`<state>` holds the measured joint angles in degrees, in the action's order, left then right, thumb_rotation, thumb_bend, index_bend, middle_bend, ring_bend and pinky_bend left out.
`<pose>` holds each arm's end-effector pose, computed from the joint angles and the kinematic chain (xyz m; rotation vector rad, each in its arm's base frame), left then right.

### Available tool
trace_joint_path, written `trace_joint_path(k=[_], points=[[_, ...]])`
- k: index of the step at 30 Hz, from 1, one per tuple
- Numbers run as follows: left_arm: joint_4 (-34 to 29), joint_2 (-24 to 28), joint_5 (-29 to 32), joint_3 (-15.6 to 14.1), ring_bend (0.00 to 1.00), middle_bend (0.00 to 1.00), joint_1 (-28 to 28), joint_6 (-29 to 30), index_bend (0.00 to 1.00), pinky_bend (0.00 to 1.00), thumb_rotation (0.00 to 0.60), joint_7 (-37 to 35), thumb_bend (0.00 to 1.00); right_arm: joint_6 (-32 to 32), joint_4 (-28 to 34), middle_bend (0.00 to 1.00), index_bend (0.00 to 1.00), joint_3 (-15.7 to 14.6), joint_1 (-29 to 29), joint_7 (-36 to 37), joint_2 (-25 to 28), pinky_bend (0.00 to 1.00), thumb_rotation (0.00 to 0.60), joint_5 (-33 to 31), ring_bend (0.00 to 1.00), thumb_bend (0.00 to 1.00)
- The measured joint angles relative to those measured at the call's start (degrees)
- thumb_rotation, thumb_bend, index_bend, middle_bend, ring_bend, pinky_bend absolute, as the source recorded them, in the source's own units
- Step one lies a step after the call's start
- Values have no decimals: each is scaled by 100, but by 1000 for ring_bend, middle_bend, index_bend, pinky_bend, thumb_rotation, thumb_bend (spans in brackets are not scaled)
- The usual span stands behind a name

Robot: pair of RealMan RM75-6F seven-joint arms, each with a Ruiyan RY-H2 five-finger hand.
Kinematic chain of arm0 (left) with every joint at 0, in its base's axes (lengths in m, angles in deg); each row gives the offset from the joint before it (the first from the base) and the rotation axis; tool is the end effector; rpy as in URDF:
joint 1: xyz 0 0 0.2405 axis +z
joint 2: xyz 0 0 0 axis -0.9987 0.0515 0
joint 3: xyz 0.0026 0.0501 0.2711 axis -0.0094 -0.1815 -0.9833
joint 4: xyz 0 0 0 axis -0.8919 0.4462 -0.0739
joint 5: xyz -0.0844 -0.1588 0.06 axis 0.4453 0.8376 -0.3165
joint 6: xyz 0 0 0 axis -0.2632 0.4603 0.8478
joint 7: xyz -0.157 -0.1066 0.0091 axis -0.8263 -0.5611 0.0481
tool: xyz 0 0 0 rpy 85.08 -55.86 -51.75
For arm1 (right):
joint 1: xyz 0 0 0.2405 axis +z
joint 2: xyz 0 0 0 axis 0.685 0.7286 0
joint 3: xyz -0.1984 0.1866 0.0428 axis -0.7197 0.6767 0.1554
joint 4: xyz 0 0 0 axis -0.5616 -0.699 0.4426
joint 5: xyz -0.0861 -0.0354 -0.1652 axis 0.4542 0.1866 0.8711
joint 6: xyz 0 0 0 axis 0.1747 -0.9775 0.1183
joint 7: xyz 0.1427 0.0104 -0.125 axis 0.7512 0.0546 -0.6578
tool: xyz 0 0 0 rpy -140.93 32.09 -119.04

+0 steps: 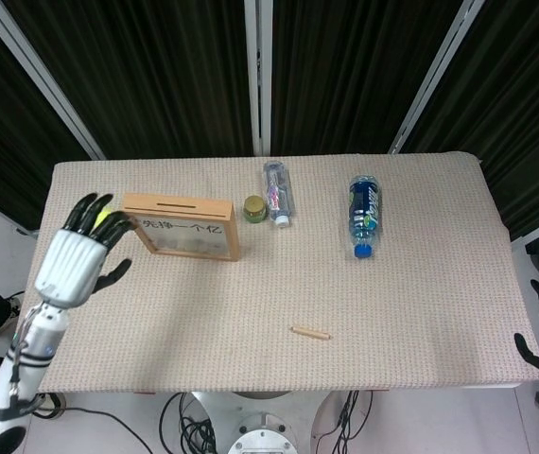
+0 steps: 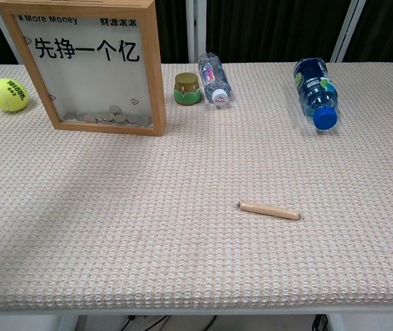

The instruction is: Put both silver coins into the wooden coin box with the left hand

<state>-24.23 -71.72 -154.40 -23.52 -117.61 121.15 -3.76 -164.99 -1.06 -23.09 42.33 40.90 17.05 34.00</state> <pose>-0.1580 0.3152 0.1918 -1.6209 -0.4182 -1.1350 -0.3624 -0.1948 0.2124 1.2763 -0.8897 0.8249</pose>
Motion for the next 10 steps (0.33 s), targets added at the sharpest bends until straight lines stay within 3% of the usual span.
trace_joint_path(k=[2, 4, 10], points=[[337, -51, -319, -352, 7, 109, 440, 304, 72, 80, 600, 9, 0, -155, -134, 0, 0, 15, -12, -76, -147, 0, 600, 79, 0, 222], [585, -94, -431, -648, 0, 53, 779, 410, 40, 58, 600, -9, 0, -227, -232, 0, 0, 13, -17, -148, -260, 0, 600, 170, 0, 217], [912, -218, 47, -864, 0, 16, 1380, 194, 30, 46, 600, -314, 0, -224, -233, 0, 0, -13, 1, -396, -339, 0, 600, 237, 0, 217]])
